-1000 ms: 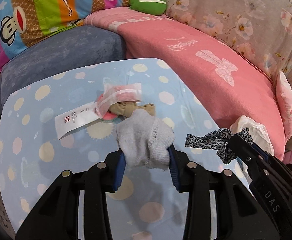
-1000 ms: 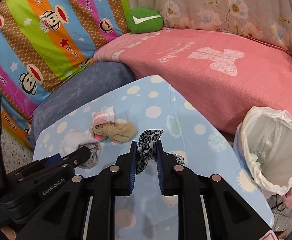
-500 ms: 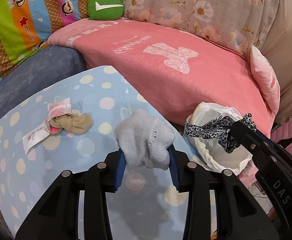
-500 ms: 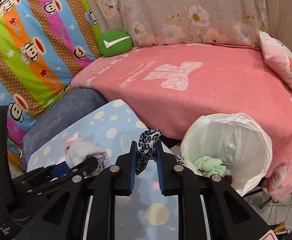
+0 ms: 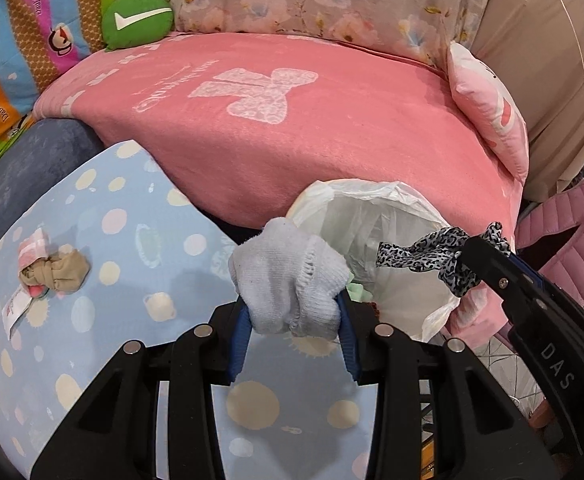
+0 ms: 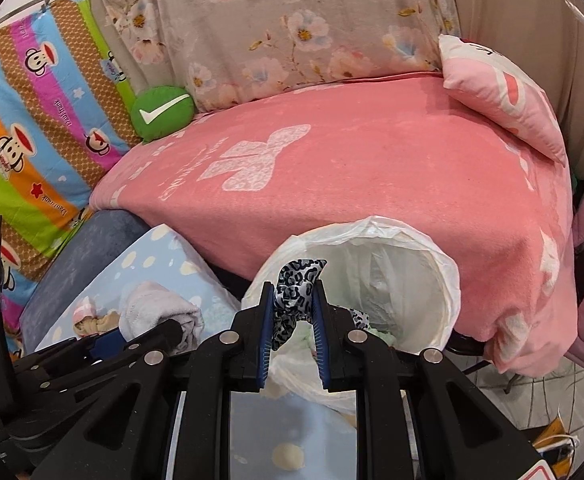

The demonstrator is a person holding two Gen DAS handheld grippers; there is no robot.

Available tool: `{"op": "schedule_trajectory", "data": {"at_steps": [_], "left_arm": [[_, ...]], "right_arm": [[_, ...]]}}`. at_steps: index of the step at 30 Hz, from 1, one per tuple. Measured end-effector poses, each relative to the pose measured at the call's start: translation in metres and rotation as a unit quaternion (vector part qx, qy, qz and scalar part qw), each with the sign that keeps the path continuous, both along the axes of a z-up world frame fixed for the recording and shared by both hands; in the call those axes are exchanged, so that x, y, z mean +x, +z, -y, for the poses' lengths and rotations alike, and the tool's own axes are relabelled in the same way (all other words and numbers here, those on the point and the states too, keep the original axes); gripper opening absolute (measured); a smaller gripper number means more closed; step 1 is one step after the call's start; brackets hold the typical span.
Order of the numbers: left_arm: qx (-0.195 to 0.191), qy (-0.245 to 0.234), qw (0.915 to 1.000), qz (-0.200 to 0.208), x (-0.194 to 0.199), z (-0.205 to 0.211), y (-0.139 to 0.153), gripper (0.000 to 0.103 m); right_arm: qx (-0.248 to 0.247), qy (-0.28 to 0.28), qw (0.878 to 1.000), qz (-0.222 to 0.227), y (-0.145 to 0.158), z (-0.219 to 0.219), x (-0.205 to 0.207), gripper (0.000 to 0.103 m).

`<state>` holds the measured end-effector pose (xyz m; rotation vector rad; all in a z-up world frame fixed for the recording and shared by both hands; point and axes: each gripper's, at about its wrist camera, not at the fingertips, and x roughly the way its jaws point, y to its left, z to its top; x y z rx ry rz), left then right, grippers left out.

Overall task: Collect trash
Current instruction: 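Carry the sock and leopard scrunchie over the bin and open both tools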

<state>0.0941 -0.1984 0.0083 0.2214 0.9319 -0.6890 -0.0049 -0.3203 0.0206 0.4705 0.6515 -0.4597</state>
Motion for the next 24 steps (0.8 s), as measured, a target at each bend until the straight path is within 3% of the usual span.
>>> {"op": "schedule_trajectory", "data": {"at_steps": [8, 13, 15, 17, 24], "left_arm": [[0.004, -0.048, 0.9988, -0.001, -0.009, 0.046, -0.005, 0.039], [-0.014, -0.063, 0.9979, -0.003, -0.006, 0.065, -0.002, 0.042], [-0.021, -0.065, 0.9976, 0.002, -0.006, 0.069, 0.000, 0.054], [-0.024, -0.049, 0.9983, 0.018, -0.005, 0.068, 0.004, 0.075], [-0.016, -0.020, 0.9990, 0.037, 0.004, 0.058, 0.005, 0.078]], "right_arm": [[0.001, -0.034, 0.999, -0.009, -0.010, 0.034, -0.013, 0.017], [0.001, -0.048, 0.999, -0.014, -0.014, 0.047, -0.016, 0.017], [0.001, -0.051, 0.999, -0.015, -0.015, 0.051, -0.015, 0.017], [0.000, -0.054, 0.998, -0.016, -0.015, 0.055, -0.015, 0.018], [-0.003, -0.049, 0.999, -0.020, -0.017, 0.056, -0.005, 0.018]]}}
